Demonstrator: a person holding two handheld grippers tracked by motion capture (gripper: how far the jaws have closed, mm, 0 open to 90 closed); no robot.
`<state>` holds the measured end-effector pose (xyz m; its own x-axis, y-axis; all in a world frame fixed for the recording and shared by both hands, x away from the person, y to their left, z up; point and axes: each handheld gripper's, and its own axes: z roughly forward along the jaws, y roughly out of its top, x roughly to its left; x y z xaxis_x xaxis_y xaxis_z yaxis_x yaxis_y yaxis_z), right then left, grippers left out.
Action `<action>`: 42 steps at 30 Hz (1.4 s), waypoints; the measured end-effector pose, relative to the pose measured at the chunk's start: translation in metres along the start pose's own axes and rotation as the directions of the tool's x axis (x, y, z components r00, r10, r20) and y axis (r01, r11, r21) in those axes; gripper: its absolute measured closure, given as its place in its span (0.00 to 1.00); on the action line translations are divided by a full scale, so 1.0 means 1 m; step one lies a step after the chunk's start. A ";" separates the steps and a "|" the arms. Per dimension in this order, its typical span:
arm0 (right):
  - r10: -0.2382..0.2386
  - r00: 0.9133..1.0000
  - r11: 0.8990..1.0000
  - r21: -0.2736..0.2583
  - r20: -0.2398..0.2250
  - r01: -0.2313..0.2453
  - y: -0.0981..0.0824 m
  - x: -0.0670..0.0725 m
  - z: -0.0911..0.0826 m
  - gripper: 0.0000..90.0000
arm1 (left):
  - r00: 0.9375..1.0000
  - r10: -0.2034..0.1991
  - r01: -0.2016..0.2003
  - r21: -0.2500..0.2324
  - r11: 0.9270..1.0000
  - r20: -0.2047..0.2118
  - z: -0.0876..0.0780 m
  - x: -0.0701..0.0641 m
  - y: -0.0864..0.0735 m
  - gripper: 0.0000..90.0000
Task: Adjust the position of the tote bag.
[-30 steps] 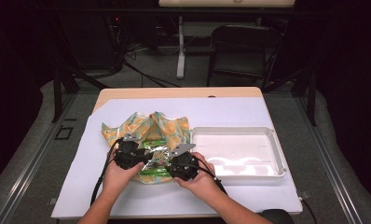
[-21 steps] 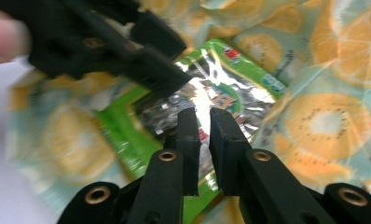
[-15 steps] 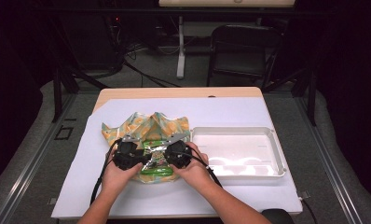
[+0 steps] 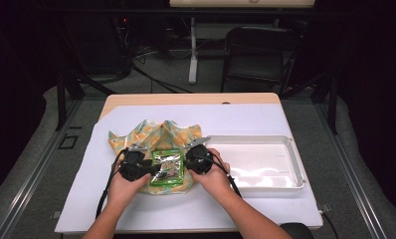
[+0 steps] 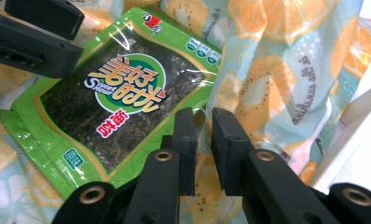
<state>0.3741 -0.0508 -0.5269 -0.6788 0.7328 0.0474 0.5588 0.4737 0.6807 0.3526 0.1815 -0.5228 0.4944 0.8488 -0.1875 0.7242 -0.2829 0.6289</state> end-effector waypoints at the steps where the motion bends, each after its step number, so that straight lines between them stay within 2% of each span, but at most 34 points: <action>1: 0.009 1.000 1.000 -0.006 -0.003 -0.009 -0.001 0.000 0.001 0.88 | 1.000 -0.004 0.004 -0.002 1.000 0.001 0.000 0.001 0.000 0.58; 10: 0.040 0.999 0.999 -0.002 -0.023 -0.040 -0.003 -0.001 0.004 0.81 | 0.999 -0.040 0.040 0.004 0.999 0.016 0.003 0.006 -0.001 0.54; 12: 0.042 0.999 0.999 0.000 -0.024 -0.042 -0.004 0.000 0.005 0.80 | 0.999 -0.039 0.038 0.026 0.999 0.032 0.001 0.007 -0.001 0.54; 14: 0.042 0.999 0.999 0.000 -0.025 -0.042 -0.004 0.001 0.006 0.79 | 0.999 -0.043 0.043 0.014 0.999 0.027 0.002 0.007 -0.001 0.54; 15: 0.053 0.998 0.998 -0.017 -0.028 -0.053 -0.004 0.002 0.007 0.78 | 0.999 -0.044 0.044 0.016 0.999 0.028 0.002 0.008 -0.001 0.54; 16: 0.041 0.999 0.999 -0.003 -0.027 -0.041 -0.004 0.003 0.007 0.79 | 0.999 -0.046 0.046 0.016 0.999 0.027 0.003 0.008 -0.002 0.54; 20: 0.029 0.999 1.000 -0.010 -0.025 -0.029 -0.004 0.006 0.006 0.79 | 0.998 -0.053 0.052 0.020 0.998 0.029 0.003 0.009 -0.002 0.54; 25: 0.043 0.998 0.998 -0.040 -0.039 -0.044 -0.003 0.008 0.005 0.79 | 0.997 -0.061 0.060 0.028 0.998 0.037 0.002 0.011 -0.001 0.54; 26: 0.034 0.999 0.999 -0.025 -0.040 -0.035 -0.003 0.008 0.005 0.79 | 0.997 -0.065 0.065 0.014 0.998 0.032 0.003 0.011 -0.002 0.54; 30: 0.029 0.999 1.000 0.000 -0.037 -0.029 -0.004 0.008 0.009 0.80 | 0.997 -0.068 0.067 0.022 0.998 0.035 0.002 0.012 -0.002 0.54; 33: 0.036 0.999 0.999 -0.006 -0.040 -0.036 -0.005 0.009 0.010 0.82 | 0.996 -0.071 0.070 0.034 0.997 0.045 0.001 0.013 -0.001 0.54; 35: 0.023 0.999 1.000 0.001 -0.036 -0.023 -0.005 0.009 0.010 0.83 | 0.996 -0.075 0.073 0.027 0.997 0.044 0.002 0.013 -0.002 0.54; 38: 0.036 0.999 0.999 -0.011 -0.040 -0.037 -0.006 0.009 0.011 0.84 | 0.995 -0.083 0.082 0.019 0.996 0.052 0.004 0.012 -0.002 0.53; 42: 0.016 0.999 1.000 -0.002 -0.042 -0.016 -0.006 0.008 0.010 0.85 | 0.994 -0.090 0.088 0.028 0.996 0.067 0.005 0.013 -0.002 0.52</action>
<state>0.3701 -0.0432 -0.5383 -0.6890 0.7193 0.0886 0.5689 0.4611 0.6810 0.3593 0.1909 -0.5301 0.4586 0.8388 -0.2934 0.7779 -0.2193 0.5889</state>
